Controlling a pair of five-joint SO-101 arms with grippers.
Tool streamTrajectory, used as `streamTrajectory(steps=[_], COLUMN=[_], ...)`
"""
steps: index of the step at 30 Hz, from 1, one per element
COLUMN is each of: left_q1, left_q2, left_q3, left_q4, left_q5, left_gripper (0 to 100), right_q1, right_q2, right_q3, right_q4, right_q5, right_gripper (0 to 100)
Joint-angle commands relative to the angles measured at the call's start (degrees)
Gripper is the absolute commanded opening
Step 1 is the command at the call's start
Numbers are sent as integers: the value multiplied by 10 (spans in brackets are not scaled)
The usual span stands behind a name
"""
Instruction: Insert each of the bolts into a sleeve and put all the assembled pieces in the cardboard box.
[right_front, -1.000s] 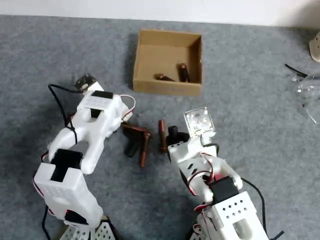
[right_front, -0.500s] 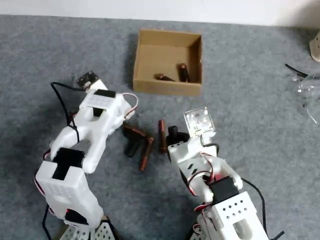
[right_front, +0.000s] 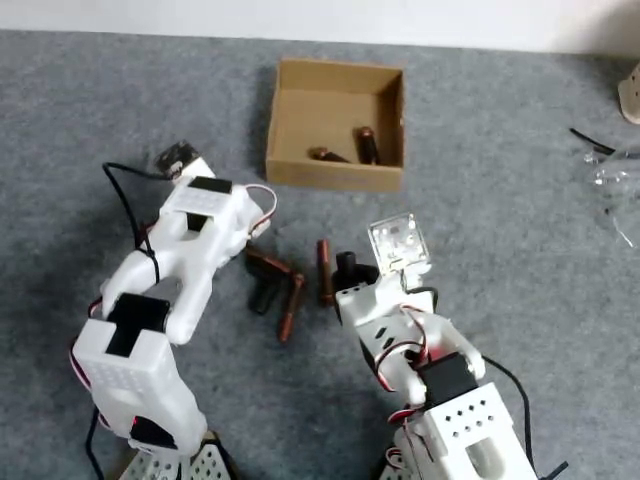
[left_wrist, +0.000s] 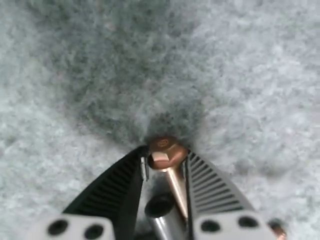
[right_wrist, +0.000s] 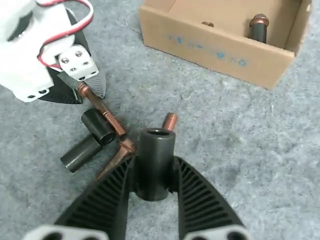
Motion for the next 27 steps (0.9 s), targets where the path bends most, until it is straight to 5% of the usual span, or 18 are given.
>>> streamTrajectory(steps=[1,27], left_q1=[-13,-11], left_q2=[-5,-7], left_q3=[-41,-55], left_q4=[0,-4], left_q5=[-34,-60], left_gripper=[5,8], right_q1=[7,6], right_q2=[-11,-12], right_q3=[-4,2], right_q4=[-22,-36], right_q5=[6,25], right_gripper=[5,5])
